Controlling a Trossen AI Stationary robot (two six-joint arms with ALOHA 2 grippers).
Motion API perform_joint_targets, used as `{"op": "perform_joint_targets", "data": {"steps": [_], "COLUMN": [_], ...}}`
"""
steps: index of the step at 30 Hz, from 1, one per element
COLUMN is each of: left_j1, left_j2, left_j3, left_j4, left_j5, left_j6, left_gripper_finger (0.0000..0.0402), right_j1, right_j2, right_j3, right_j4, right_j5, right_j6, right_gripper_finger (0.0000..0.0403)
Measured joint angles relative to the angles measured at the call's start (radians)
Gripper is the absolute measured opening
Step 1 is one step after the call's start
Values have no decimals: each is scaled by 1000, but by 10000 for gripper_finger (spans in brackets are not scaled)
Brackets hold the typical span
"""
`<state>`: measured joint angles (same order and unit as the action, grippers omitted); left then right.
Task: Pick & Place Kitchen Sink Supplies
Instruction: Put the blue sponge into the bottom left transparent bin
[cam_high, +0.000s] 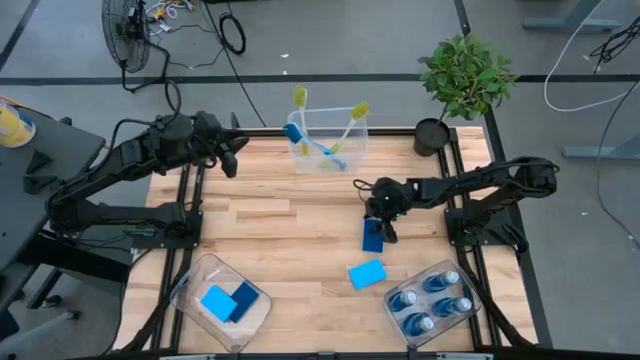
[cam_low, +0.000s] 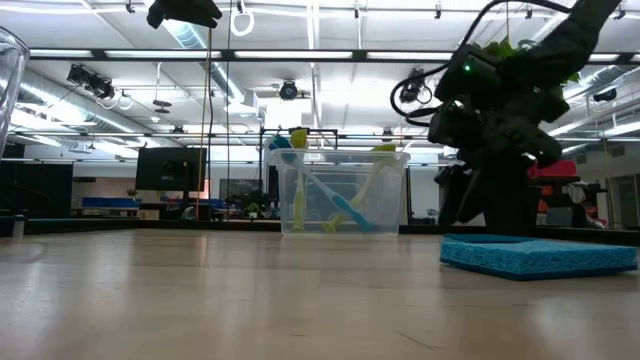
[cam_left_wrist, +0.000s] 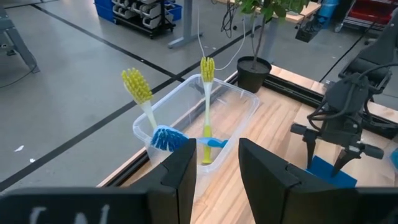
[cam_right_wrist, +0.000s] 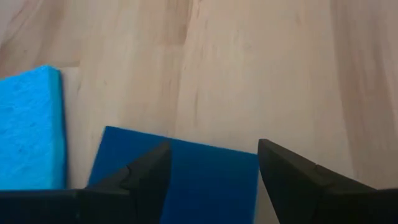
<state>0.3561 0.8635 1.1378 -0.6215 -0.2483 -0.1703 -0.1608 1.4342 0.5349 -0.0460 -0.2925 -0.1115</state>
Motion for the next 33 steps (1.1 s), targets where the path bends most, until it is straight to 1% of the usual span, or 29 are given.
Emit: {"op": "perform_joint_targets", "data": {"steps": [5,16,20,23,33], "left_j1": [0,0,0,0,0], "left_j2": [0,0,0,0,0], "left_j3": [0,0,0,0,0], "left_j4": [0,-1,-1,-1,0], "left_j5": [-2,-11,-20,-21,-21], "left_j6": [-1,-1,-1,-1,-1], "left_gripper_finger": [124,124,124,124,124], "right_j1": [0,0,0,0,0], "right_j2": [0,0,0,0,-1], "right_j3": [-58,-105,-105,-105,-105], "right_j4": [89,121,121,119,115], "right_j5": [24,39,43,45,76], "right_j6": [29,51,20,-3,-5], "right_gripper_finger": [240,240,236,220,135]}}
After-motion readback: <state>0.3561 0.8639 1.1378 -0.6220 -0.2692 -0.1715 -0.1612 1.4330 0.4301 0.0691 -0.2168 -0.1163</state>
